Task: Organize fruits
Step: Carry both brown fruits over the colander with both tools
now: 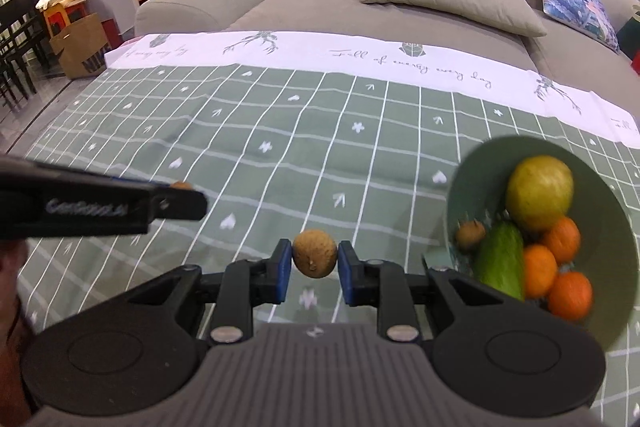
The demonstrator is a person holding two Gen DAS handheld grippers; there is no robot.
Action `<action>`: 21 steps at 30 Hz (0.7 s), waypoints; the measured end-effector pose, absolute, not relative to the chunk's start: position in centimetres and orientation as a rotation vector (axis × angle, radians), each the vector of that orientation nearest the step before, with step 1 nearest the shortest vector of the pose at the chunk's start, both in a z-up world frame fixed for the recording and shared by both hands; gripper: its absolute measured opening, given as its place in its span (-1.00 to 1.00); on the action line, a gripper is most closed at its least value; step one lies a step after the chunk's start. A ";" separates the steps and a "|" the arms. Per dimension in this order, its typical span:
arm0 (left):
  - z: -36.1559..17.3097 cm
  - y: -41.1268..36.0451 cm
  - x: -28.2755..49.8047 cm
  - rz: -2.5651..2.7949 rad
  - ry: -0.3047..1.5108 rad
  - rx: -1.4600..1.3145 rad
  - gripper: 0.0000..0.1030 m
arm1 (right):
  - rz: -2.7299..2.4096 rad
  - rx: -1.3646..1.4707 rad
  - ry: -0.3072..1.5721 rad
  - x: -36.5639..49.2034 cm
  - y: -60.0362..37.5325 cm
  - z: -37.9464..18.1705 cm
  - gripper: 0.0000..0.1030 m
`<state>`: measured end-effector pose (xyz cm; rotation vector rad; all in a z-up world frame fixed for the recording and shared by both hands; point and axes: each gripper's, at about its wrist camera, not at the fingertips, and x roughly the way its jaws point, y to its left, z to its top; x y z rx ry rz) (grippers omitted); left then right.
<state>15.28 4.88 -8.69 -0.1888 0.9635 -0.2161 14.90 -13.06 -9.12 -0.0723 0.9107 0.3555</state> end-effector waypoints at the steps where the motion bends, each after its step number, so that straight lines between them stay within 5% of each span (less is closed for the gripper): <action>1: -8.5 4.4 14.9 -0.226 0.961 -0.184 -0.46 | 0.360 -0.072 0.910 14.2 -13.4 -8.9 -0.61; 21: -4.7 -7.1 12.0 -0.456 0.896 -0.113 -0.46 | 0.227 0.088 0.855 8.3 -24.5 -4.9 -0.60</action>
